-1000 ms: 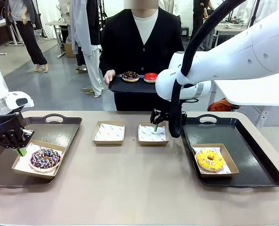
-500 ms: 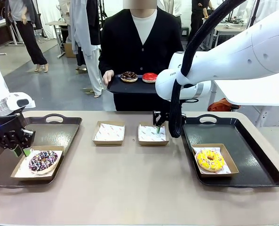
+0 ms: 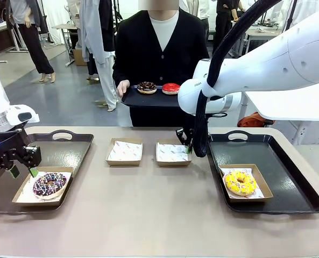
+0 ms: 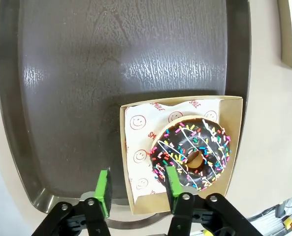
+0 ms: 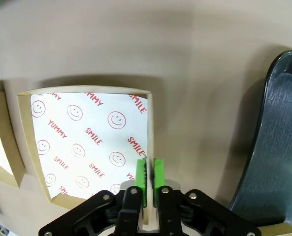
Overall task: Individually package the donuts and arrange them on the tray.
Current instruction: Place the picked Paper togo box on the Handle tray while simultaneously picking up another Paper togo box from the table with the other hand.
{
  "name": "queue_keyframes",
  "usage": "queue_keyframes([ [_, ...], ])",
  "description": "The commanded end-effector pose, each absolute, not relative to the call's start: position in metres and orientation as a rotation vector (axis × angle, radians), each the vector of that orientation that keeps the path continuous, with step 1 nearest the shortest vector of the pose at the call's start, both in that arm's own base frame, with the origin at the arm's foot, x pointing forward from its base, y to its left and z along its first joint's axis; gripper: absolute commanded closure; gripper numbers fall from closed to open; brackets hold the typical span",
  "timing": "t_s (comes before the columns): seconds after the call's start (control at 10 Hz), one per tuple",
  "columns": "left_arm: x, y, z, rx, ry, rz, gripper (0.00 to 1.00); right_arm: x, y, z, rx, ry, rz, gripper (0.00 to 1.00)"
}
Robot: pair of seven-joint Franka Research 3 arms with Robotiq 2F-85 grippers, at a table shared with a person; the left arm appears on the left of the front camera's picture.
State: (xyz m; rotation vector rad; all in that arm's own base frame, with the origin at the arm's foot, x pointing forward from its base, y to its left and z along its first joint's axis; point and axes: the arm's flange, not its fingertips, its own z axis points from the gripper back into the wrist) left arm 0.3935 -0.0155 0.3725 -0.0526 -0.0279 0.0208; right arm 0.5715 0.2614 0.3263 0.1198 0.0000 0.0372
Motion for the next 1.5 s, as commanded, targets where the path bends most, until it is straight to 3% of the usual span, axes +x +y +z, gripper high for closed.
queue_keyframes([
  [0.0, 0.379, -0.013, 0.37, -0.071, -0.027, 0.018, 0.2, 0.576, 0.265, 0.325, 0.091, -0.019, 0.014, 1.0],
  [0.2, 0.379, -0.013, 0.37, -0.077, -0.026, 0.014, 0.01, 0.574, 0.266, 0.326, 0.09, -0.016, 0.016, 1.0],
  [0.4, 0.374, -0.008, 0.381, -0.15, -0.033, -0.002, 0.0, 0.565, 0.269, 0.347, 0.109, 0.008, 0.04, 1.0],
  [0.9, 0.335, 0.062, 0.442, -0.68, -0.152, -0.026, 0.0, 0.552, 0.259, 0.438, 0.132, -0.053, 0.063, 1.0],
  [1.1, 0.32, 0.104, 0.452, -0.913, -0.179, -0.023, 0.0, 0.56, 0.259, 0.469, 0.108, -0.021, 0.073, 1.0],
  [1.4, 0.32, 0.154, 0.445, -1.072, -0.187, 0.089, 0.0, 0.589, 0.266, 0.5, 0.1, 0.01, 0.06, 1.0],
])
